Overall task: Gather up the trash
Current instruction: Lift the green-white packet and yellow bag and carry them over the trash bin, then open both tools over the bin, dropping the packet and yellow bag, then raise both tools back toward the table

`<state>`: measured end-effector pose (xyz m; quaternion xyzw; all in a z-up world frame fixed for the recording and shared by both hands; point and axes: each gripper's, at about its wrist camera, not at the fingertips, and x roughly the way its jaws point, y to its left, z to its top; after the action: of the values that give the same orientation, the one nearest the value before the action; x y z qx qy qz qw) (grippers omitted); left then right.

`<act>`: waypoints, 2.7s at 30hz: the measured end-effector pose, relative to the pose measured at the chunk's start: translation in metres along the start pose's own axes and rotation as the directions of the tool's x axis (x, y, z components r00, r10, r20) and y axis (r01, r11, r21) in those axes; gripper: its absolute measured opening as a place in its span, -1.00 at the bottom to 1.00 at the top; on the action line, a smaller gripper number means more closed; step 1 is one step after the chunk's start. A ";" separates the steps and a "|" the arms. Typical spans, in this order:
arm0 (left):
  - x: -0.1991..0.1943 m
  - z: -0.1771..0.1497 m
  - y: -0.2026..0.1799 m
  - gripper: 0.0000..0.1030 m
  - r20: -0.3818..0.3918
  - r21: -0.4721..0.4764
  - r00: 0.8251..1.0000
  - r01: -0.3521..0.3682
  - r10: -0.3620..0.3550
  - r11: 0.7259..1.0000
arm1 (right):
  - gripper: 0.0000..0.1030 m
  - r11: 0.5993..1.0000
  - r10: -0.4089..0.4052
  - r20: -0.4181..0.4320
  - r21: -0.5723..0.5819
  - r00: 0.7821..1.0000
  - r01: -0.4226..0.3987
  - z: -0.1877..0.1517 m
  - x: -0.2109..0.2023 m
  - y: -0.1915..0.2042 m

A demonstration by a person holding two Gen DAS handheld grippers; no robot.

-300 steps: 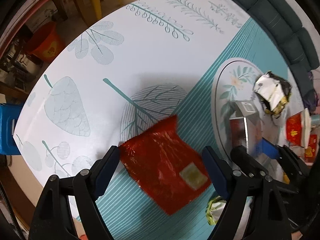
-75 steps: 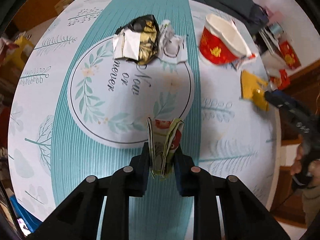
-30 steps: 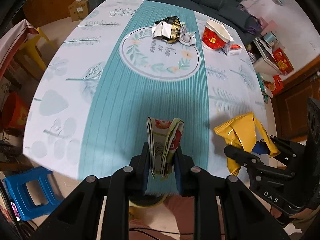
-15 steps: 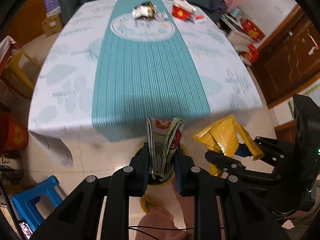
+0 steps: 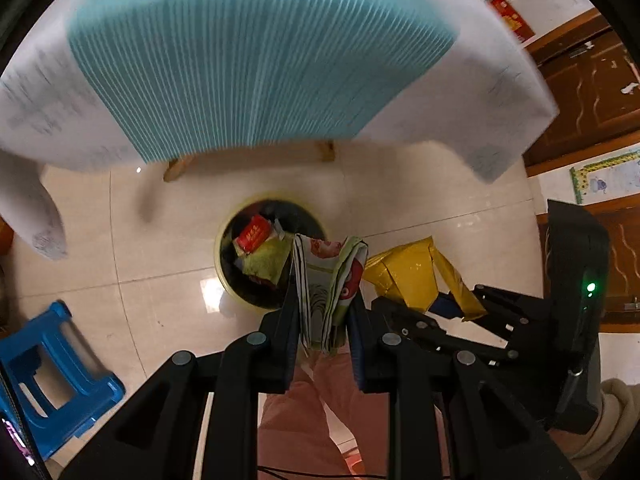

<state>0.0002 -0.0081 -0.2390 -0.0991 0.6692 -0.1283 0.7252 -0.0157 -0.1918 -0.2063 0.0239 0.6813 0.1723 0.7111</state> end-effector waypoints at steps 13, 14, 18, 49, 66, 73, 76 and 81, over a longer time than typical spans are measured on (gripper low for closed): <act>0.190 0.003 0.044 -0.51 -0.054 -0.091 0.997 -0.055 0.050 0.994 | -0.48 0.999 0.003 -0.061 0.041 0.998 -0.001 0.001 0.182 -0.060; 0.204 0.004 0.049 -0.42 -0.057 -0.097 0.996 -0.068 0.062 0.993 | -0.48 0.999 0.004 -0.059 0.045 0.998 -0.001 0.004 0.196 -0.064; 0.231 0.004 0.066 -0.10 -0.065 -0.110 0.993 -0.107 0.100 0.988 | -0.43 0.998 0.014 -0.056 0.054 0.998 -0.011 0.014 0.230 -0.075; 0.033 -0.008 0.034 0.37 0.087 -0.120 0.977 -0.186 0.197 0.975 | -0.02 1.000 -0.009 -0.015 0.030 1.000 0.009 0.017 0.069 -0.025; -0.192 -0.015 -0.038 0.37 0.329 0.013 0.925 -0.208 0.192 0.978 | -0.02 0.998 0.014 0.192 -0.063 0.981 -0.001 0.015 -0.146 0.045; -0.251 -0.005 -0.046 0.37 0.421 0.013 0.892 -0.187 0.164 0.982 | -0.02 0.996 -0.022 0.345 -0.074 0.938 0.051 0.028 -0.214 0.057; -0.267 0.003 -0.048 0.37 0.450 0.021 0.879 -0.185 0.156 0.982 | -0.02 0.995 -0.037 0.403 -0.069 0.914 0.071 0.033 -0.236 0.061; -0.288 0.020 -0.048 0.37 0.496 0.028 0.855 -0.190 0.151 0.981 | -0.02 0.992 -0.055 0.475 -0.071 0.878 0.100 0.041 -0.261 0.065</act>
<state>-0.0033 0.0373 0.0501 -0.0410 0.4636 -0.0594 0.8831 0.0077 -0.1951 0.0643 0.0047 0.4792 0.1642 0.8622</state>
